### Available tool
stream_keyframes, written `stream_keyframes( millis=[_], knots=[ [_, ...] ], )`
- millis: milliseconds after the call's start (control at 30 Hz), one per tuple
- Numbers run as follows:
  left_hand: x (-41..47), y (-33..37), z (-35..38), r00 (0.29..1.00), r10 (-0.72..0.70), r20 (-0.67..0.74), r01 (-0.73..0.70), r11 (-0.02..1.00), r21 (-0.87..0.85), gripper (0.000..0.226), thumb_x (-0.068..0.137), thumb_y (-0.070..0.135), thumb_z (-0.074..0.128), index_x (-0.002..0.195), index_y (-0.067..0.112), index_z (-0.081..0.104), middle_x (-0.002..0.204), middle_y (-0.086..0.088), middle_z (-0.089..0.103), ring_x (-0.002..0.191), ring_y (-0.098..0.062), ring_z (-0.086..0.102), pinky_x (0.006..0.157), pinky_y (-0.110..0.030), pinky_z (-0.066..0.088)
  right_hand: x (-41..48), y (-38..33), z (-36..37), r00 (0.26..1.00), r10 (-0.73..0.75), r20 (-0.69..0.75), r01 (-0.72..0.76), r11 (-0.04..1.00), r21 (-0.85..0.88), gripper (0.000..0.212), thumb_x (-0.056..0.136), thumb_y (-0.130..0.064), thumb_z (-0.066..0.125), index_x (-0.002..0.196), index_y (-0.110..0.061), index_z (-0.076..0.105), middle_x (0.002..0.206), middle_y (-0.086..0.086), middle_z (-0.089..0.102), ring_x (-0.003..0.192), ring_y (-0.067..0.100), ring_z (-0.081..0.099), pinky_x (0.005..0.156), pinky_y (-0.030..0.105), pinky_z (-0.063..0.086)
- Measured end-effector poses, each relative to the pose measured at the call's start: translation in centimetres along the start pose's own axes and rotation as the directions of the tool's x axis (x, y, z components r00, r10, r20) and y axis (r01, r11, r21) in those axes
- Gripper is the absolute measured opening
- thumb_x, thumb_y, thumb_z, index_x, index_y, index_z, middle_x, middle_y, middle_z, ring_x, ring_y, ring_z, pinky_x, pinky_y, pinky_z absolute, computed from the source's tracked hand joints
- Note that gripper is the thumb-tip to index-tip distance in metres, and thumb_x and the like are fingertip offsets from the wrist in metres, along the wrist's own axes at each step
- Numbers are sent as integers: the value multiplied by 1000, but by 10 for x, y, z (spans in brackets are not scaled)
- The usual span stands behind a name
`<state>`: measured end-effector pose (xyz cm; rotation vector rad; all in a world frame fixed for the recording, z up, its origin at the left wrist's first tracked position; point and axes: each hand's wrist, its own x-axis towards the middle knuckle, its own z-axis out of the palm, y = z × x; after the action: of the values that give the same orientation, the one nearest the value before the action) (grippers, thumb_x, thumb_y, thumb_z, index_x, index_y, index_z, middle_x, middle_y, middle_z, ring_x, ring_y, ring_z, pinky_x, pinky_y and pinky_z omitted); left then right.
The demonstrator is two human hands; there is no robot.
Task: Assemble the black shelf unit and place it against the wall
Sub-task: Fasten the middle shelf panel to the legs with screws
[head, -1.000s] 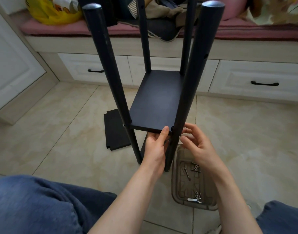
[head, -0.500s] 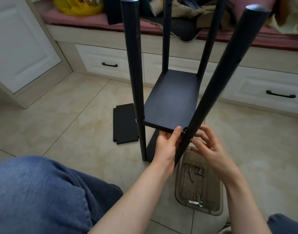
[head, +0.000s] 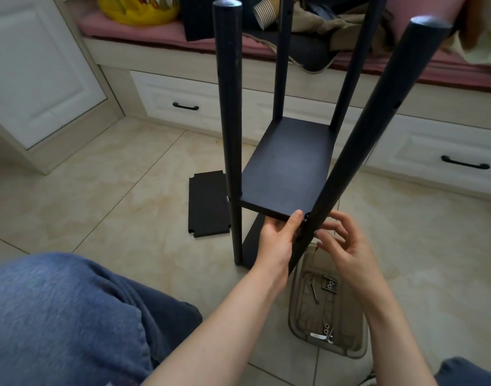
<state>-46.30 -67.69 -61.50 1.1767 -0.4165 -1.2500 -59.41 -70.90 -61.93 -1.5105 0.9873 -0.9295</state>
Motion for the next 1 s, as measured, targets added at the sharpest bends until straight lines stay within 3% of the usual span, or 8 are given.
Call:
stream_keyframes(
  millis=[167,267,467,700,900,1000],
  knots=[
    [1,-2,-1,1000,8,-22,-7,999,31,40,95,33,65,133,24,57,119,2,72,115,-20,67,101,-35,53,1,-2,0,1000,-13,22,13,999,-30,32,96,-9,60,116,-34,58,103,-4,72,100,12,70,90,32,56],
    [2,-5,-2,999,25,-43,-23,999,48,37,95,36,65,131,27,58,120,4,72,116,-20,66,107,-43,49,1,-1,4,1000,-22,22,23,998,-59,36,96,-10,59,117,-39,56,104,-5,71,102,10,68,90,29,55],
    [3,-6,-1,998,42,-45,-39,997,71,25,97,35,63,122,33,59,116,6,73,112,-18,68,106,-43,50,6,-3,-1,997,-35,74,43,993,-108,40,96,-5,59,126,-32,57,111,0,69,106,12,67,93,30,54],
    [1,-6,-1,1000,22,-20,-21,999,33,39,98,31,62,135,24,54,121,0,71,115,-19,67,105,-41,51,5,-4,0,996,-43,72,51,993,-111,42,96,-5,59,121,-39,58,111,-5,70,109,12,66,93,29,54],
    [-2,-3,-1,1000,6,-3,-6,999,44,39,98,28,63,136,21,54,121,0,71,114,-17,68,103,-38,53,4,-3,2,999,-37,25,40,990,-134,39,98,-10,58,127,-36,56,112,-11,69,109,1,63,92,22,52],
    [-4,-1,-2,1000,16,-4,-16,998,64,37,98,26,64,134,20,56,120,1,72,111,-13,68,95,-29,55,3,-3,3,999,-45,22,48,988,-145,40,98,-9,58,126,-37,55,112,-12,69,110,1,63,91,22,51]
  ],
)
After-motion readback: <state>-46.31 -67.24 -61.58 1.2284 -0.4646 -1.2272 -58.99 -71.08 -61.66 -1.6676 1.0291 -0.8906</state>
